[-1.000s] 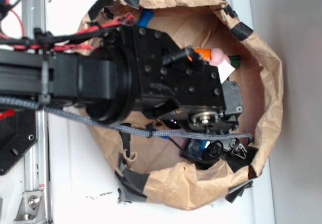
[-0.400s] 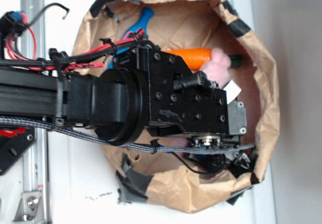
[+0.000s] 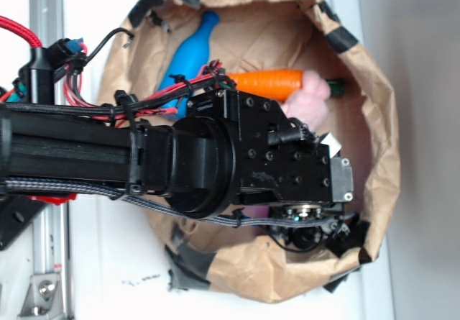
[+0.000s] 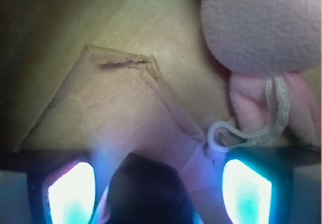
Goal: Grab the black box.
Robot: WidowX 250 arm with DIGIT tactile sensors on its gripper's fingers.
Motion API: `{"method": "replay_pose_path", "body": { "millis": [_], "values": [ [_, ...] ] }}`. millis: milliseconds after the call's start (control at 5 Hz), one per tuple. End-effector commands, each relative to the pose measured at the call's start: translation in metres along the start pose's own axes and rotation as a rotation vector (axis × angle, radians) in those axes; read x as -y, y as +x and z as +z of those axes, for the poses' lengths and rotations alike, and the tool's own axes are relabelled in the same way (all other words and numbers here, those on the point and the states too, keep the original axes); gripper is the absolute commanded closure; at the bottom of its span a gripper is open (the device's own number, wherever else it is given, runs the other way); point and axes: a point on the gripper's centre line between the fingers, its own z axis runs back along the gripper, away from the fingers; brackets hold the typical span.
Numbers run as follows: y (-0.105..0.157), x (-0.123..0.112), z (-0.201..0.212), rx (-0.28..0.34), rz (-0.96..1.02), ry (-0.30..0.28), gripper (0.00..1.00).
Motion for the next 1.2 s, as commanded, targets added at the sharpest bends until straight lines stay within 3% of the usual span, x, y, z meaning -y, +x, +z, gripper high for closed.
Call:
{"method": "replay_pose_path", "body": {
  "millis": [0, 200, 600, 800, 1000],
  "values": [
    [-0.012, 0.001, 0.002, -0.017, -0.053, -0.046, 0.79],
    [-0.006, -0.009, 0.023, -0.025, -0.016, -0.104, 1.00],
    [0.034, -0.041, 0.087, 0.133, -0.010, -0.160, 1.00],
    [0.056, -0.055, 0.116, 0.179, -0.144, -0.101, 1.00],
    [0.063, -0.066, 0.131, 0.256, -0.393, 0.083, 1.00]
  ]
}}
